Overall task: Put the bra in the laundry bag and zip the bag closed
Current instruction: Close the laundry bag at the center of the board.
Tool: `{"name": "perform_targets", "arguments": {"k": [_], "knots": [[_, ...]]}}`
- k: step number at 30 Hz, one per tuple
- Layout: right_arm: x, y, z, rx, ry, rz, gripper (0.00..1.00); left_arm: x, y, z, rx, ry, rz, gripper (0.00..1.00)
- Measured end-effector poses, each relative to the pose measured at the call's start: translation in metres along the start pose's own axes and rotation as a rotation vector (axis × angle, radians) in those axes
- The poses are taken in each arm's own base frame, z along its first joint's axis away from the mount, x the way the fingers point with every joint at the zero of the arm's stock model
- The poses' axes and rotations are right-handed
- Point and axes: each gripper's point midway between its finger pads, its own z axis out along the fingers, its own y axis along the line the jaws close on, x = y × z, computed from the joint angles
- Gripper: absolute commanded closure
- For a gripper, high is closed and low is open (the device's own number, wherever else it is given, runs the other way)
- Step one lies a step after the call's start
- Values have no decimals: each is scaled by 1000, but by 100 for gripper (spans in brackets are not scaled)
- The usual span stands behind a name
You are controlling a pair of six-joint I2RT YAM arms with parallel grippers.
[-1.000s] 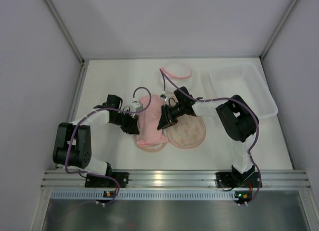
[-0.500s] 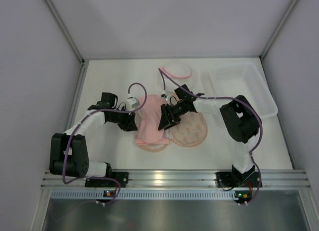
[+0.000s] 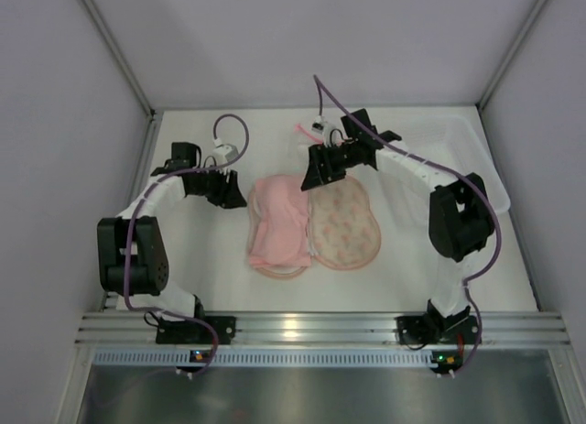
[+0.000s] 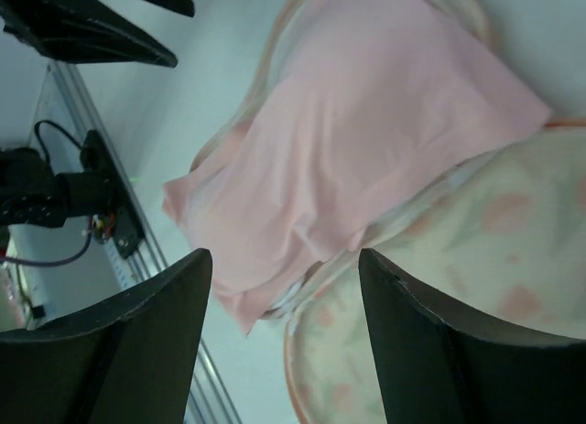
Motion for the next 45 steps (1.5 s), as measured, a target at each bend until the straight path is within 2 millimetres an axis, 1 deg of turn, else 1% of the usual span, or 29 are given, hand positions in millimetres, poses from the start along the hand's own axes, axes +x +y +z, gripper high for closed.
{"name": "perform_targets", "arguments": {"k": [1, 2, 3, 4, 5, 6, 8, 9, 11, 13, 15, 18, 21, 23, 27, 35, 37, 38, 39, 40, 41, 45], "knots": [[-4, -9, -4, 27, -15, -4, 34, 1, 3, 3, -4, 6, -15, 49], [-4, -17, -7, 52, -17, 1, 34, 2, 4, 4, -8, 9, -24, 49], [-3, -26, -12, 76, -23, 6, 35, 3, 5, 4, -12, 13, -32, 49], [3, -34, -16, 102, -21, 16, 39, 2, 5, 3, -16, 11, -34, 49], [14, -44, -22, 134, -12, 31, 42, 2, 5, 3, -19, 10, -36, 49], [24, -53, -31, 173, -4, 47, 49, 2, 5, 2, -21, 8, -34, 49], [48, -74, -56, 269, 12, 81, 61, 4, 3, 1, -24, 6, -31, 48], [57, -84, -70, 326, 11, 92, 64, 7, 1, 0, -25, 6, -31, 48], [73, -100, -99, 441, 4, 102, 64, 11, -5, -4, -26, 3, -28, 48], [87, -109, -123, 544, -11, 92, 62, 10, -8, -8, -30, -6, -19, 48], [97, -109, -131, 596, -9, 76, 60, 9, -10, -11, -35, -16, -12, 48], [109, -114, -132, 639, 16, 72, 59, 7, -12, -13, -42, -24, -5, 47], [122, -125, -127, 665, 57, 98, 59, 8, -12, -15, -49, -24, -8, 47], [127, -132, -122, 674, 76, 113, 60, 9, -13, -15, -50, -24, -13, 46], [132, -140, -111, 671, 102, 130, 60, 9, -13, -15, -51, -25, -23, 46], [136, -152, -89, 628, 111, 170, 62, 9, -13, -15, -52, -24, -24, 46], [138, -155, -85, 624, 114, 179, 68, 10, -13, -15, -51, -24, -25, 46], [139, -157, -82, 621, 117, 180, 73, 9, -13, -15, -52, -24, -26, 46], [138, -158, -81, 616, 116, 179, 86, 9, -13, -15, -52, -24, -26, 46], [137, -158, -80, 615, 112, 175, 90, 9, -13, -15, -53, -24, -26, 46], [137, -158, -79, 614, 114, 176, 100, 9, -13, -15, -53, -25, -25, 46], [138, -157, -81, 612, 123, 162, 100, 9, -14, -17, -57, -29, -21, 46]]}}
